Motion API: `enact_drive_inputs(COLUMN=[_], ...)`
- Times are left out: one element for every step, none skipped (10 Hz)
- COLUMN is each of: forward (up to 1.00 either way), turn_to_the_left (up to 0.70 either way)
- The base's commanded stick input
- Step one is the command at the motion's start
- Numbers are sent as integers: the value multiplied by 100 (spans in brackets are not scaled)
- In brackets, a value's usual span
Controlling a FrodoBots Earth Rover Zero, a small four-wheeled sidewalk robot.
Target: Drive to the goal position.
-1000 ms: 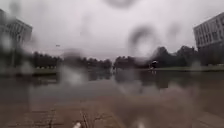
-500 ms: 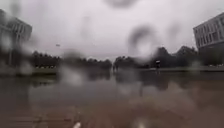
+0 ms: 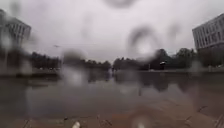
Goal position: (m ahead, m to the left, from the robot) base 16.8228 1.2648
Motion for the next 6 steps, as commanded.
enact_drive_inputs(forward=[69,70,70,70,70,70], turn_to_the_left=[-11,-6,1,1,1,1])
